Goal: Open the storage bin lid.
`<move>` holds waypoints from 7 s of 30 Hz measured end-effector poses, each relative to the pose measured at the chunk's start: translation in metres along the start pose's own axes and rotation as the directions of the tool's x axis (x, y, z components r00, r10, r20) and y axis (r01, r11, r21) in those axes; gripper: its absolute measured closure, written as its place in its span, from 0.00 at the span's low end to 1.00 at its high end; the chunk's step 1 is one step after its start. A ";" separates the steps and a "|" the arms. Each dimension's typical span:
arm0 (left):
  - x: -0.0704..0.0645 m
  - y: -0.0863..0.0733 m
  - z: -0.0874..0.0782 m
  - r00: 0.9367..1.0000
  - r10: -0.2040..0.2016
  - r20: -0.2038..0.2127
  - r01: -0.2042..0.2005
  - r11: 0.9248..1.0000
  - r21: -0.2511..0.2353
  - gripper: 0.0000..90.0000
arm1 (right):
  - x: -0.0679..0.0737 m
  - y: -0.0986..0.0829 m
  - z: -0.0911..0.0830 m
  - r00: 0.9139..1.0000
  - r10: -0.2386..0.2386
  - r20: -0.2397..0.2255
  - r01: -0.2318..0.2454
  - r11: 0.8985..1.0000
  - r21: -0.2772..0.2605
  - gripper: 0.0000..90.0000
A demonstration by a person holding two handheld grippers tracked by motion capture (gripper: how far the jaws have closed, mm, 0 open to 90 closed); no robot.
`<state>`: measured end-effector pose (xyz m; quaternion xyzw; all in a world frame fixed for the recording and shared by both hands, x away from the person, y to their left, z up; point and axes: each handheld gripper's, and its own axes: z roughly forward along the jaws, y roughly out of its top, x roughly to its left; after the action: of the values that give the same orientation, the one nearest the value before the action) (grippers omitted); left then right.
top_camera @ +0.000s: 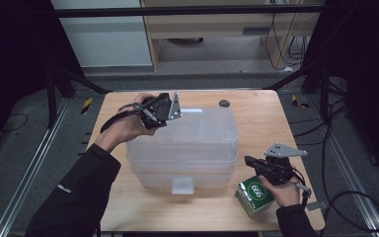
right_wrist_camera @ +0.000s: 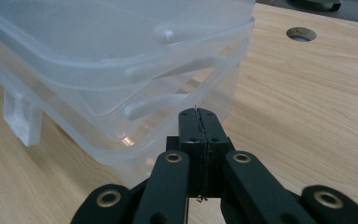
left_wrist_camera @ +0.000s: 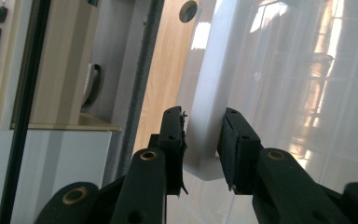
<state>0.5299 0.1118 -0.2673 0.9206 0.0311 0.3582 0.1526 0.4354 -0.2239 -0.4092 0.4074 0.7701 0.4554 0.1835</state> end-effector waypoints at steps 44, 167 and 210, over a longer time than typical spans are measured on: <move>0.010 -0.022 -0.008 0.974 -0.217 0.063 0.224 0.964 -0.145 0.59 | 0.016 0.020 0.008 0.996 0.027 -0.082 -0.033 0.996 -0.083 1.00; -0.097 -0.179 -0.024 0.627 -0.723 0.289 0.769 0.517 -0.376 1.00 | 0.013 0.044 0.006 0.994 0.036 -0.100 -0.047 0.992 -0.118 1.00; -0.093 -0.172 -0.004 0.642 -0.756 0.130 0.725 0.544 -0.423 0.66 | 0.017 0.046 0.007 0.994 0.015 -0.107 -0.027 0.994 -0.107 1.00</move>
<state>0.4676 0.2607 -0.3773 0.7486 0.3403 0.2883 0.4906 0.4512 -0.1947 -0.3727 0.3802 0.7485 0.5194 0.1595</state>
